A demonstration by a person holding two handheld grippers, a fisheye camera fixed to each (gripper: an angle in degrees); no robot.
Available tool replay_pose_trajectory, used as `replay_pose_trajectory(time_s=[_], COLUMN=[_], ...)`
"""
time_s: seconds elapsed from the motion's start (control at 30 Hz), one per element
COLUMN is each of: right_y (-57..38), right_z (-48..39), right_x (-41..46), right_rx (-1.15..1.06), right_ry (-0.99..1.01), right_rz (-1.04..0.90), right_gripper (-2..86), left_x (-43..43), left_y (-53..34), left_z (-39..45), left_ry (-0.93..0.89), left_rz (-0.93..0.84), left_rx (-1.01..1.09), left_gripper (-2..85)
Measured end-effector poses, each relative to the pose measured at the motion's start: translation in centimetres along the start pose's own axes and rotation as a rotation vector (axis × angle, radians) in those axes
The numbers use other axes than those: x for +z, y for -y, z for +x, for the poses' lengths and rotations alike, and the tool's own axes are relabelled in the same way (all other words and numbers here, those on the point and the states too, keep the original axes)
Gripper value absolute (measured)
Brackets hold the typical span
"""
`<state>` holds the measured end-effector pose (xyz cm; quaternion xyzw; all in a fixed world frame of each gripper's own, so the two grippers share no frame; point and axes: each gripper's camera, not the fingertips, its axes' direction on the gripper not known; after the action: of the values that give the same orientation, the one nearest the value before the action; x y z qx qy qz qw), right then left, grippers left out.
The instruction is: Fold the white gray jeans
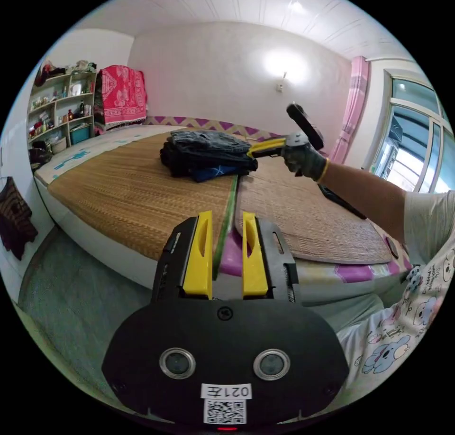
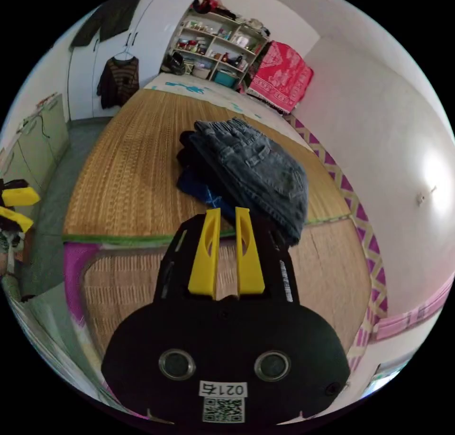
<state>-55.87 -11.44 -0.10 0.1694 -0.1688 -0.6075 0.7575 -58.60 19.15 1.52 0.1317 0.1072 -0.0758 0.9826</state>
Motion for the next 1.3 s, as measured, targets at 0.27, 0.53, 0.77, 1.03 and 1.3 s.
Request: replay_pose_trajectory(time_s=[0.27, 0.53, 0.77, 1.03, 1.3], right_y=[9.8, 12.2, 9.9, -2.6, -15.1], right_z=[-1.9, -1.3, 9.5, 27.4, 28.4], right_x=[6.1, 11.1, 8.4, 0.2, -13.1], right_rx=[-0.209, -0.250, 0.110, 0.583, 0.460], right_ry=[-0.028, -0.044, 0.305, 0.478, 0.185], right_rz=[-0.002, -0.069, 0.064, 0.302, 0.129], right_gripper=[14.1, 10.8, 6.2, 1.7, 0.7], left_x=[0.4, 1.2, 1.9, 5.9, 16.0], left_y=[-2.3, -2.8, -2.2, 1.6, 8.6], left_z=[-5.8, -8.0, -8.3, -6.4, 1.0], left_ry=[0.049, 0.060, 0.083, 0.001, -0.343], left_rz=[-0.055, -0.051, -0.057, -0.066, -0.097], left_rx=[-0.063, -0.095, -0.077, 0.002, 0.134], left_gripper=[8.7, 8.2, 6.8, 6.1, 5.1])
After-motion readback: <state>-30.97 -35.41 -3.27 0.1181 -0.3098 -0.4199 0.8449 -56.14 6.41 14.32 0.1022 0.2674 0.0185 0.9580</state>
